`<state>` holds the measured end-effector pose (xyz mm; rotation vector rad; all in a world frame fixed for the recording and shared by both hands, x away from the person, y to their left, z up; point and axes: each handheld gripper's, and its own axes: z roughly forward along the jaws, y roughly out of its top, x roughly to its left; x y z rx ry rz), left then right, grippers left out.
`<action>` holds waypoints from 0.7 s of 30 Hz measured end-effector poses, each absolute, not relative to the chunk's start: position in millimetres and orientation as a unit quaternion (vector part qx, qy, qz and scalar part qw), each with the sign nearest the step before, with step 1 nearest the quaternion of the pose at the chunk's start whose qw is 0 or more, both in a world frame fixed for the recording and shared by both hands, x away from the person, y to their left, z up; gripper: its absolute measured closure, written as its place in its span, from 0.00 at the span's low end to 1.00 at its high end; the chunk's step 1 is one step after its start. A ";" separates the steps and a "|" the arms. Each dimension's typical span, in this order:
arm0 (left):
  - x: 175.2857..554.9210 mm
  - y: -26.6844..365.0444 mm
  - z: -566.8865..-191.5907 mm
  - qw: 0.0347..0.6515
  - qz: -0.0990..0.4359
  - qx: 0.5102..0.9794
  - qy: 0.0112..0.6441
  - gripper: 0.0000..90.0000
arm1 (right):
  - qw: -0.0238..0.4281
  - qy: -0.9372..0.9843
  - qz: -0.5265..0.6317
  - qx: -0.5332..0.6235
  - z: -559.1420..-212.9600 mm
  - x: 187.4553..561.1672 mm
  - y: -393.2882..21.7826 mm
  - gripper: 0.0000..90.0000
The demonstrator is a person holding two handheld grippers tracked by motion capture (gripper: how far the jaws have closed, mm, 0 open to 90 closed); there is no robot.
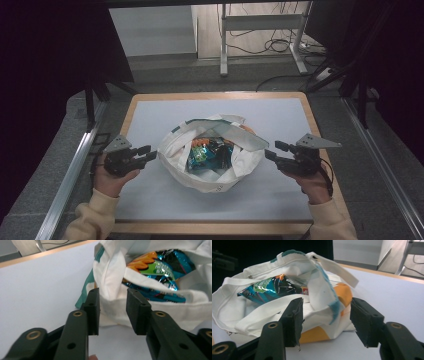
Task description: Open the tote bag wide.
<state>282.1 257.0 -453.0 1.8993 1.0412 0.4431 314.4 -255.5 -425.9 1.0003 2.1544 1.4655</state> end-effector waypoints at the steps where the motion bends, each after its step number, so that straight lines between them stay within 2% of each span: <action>1: 281.1 258.0 -455.2 0.447 0.179 0.768 0.422 0.64 | 0.177 0.757 0.517 0.357 -426.8 313.9 -259.4 0.47; 7: 279.2 267.6 -472.2 0.438 0.175 0.764 0.441 0.49 | 0.179 0.744 0.502 0.404 -449.6 321.8 -293.5 0.45; 14: 278.4 280.7 -491.1 0.429 0.166 0.755 0.467 0.41 | 0.169 0.747 0.483 0.426 -474.9 325.2 -307.7 0.44; 21: 280.7 284.9 -505.8 0.423 0.153 0.750 0.485 0.39 | 0.159 0.757 0.459 0.437 -498.0 329.1 -305.1 0.43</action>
